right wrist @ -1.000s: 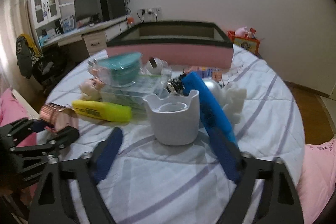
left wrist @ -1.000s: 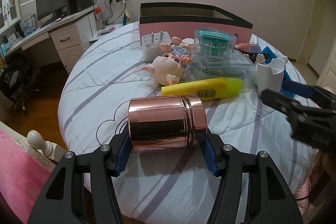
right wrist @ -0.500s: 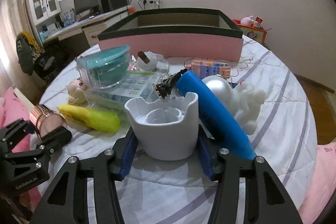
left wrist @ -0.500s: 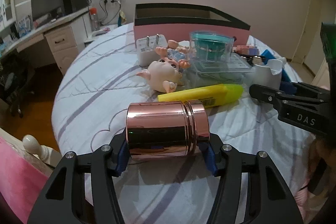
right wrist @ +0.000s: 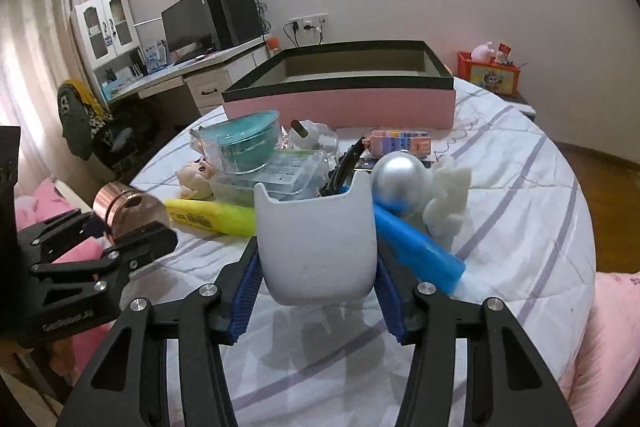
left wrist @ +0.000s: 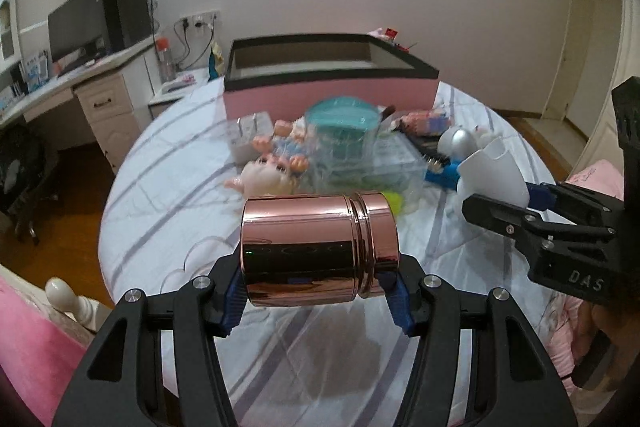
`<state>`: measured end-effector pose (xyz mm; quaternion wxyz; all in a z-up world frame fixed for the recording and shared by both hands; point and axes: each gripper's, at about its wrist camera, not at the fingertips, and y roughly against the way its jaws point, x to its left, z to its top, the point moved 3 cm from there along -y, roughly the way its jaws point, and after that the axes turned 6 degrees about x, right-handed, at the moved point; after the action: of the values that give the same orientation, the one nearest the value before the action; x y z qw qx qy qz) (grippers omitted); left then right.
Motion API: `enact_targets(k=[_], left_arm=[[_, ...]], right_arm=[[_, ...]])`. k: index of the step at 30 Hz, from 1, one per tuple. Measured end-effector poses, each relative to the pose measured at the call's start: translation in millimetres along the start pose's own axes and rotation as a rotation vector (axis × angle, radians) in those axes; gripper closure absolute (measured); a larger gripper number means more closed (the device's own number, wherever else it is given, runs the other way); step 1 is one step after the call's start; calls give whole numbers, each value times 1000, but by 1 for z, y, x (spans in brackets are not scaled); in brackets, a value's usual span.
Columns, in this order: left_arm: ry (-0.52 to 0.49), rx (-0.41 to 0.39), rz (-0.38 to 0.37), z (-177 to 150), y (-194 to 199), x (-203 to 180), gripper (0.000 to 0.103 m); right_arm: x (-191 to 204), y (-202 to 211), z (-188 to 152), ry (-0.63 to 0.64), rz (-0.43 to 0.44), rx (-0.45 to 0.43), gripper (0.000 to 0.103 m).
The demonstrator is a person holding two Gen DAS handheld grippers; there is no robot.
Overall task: Organize rigid objects
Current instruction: 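Carry canister and cup holder into the pink box and release both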
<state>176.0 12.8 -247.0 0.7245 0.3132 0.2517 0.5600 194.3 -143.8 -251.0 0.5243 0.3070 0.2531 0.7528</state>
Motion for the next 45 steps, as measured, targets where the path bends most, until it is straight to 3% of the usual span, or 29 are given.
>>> enact_targets(k=[9, 15, 19, 22, 26, 31, 36, 38, 42, 45], left_arm=[[-19, -61, -46, 45, 11, -10, 45], [-68, -104, -41, 103, 4, -11, 45], [-84, -83, -28, 151, -25, 0, 45], [-62, -35, -58, 187, -59, 15, 45], [-53, 54, -29, 223, -114, 34, 45], [-54, 176, 12, 233, -172, 47, 45], [-53, 286, 30, 227, -208, 53, 45], [-72, 307, 41, 224, -211, 52, 44], [-95, 309, 74, 223, -208, 54, 32], [-88, 271, 69, 223, -189, 55, 22]], right_arm=[[-2, 17, 28, 35, 4, -62, 50], [-6, 25, 79, 80, -2, -113, 50], [-10, 11, 131, 105, -13, -125, 50], [-15, -17, 167, 106, 5, -87, 50], [-23, -70, 203, 103, 1, 10, 49], [-33, -133, 217, 84, -8, 138, 49], [-44, -164, 218, 71, -9, 205, 49], [-48, -173, 216, 55, -12, 235, 49], [-52, -170, 215, 29, 25, 241, 48], [-52, -158, 213, 18, 21, 219, 35]])
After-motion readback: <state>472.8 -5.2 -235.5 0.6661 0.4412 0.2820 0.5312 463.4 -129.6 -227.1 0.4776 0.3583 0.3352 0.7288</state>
